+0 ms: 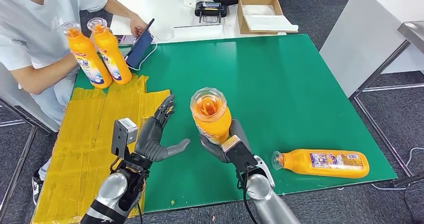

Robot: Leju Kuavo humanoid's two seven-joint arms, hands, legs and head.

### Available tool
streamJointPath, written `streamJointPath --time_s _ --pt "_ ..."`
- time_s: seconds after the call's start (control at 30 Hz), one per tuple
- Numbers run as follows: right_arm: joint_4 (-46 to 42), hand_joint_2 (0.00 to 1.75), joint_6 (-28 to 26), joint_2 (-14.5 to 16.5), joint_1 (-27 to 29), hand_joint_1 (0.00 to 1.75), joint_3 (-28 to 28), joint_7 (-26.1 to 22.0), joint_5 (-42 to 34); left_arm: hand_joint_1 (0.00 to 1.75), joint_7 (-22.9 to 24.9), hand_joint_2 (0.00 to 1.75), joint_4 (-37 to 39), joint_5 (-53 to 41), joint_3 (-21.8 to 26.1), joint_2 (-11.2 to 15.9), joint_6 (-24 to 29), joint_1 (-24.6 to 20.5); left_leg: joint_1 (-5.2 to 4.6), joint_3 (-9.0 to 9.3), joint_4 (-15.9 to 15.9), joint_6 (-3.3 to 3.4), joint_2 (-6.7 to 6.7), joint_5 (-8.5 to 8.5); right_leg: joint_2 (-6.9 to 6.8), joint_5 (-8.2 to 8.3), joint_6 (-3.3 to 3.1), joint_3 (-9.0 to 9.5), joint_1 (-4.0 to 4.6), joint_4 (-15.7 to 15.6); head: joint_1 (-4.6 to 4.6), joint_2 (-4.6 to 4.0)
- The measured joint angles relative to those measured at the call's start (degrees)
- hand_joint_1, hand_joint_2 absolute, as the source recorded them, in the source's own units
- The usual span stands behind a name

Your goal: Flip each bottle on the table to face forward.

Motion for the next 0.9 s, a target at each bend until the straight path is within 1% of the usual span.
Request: streamJointPath --time_s 0.47,0.7,0.9 --pt "5.71 1.75 -0.63 0.42 -1.58 1.75 0.49 -0.52 -1.33 0.00 -1.37 1.75 -2.46 0.24 -3.29 0.38 -1.20 0.61 0.00 -0.02 0.00 0.00 0.00 0.00 0.00 0.00 0.00 -0.01 0.00 0.00 0.01 0.00" --pt "6.99 1.75 -0.68 0.42 -1.82 1.75 0.22 -0.87 -1.51 0.00 -1.85 1.75 -2.97 -0.36 -5.12 0.67 -1.24 0.99 0.00 -0.02 0.00 0.00 -0.01 0.00 0.00 0.00 0.00 -0.01 0.00 0.00 -0.01 0.00" --pt "7.15 1.75 -0.68 0.58 -1.83 1.75 0.12 -0.87 -1.51 0.00 -2.24 1.75 -2.97 -0.99 -5.57 0.83 -0.84 1.03 0.00 -0.02 0.00 0.00 -0.01 0.00 0.00 0.00 0.00 -0.02 0.00 0.00 0.00 0.00"
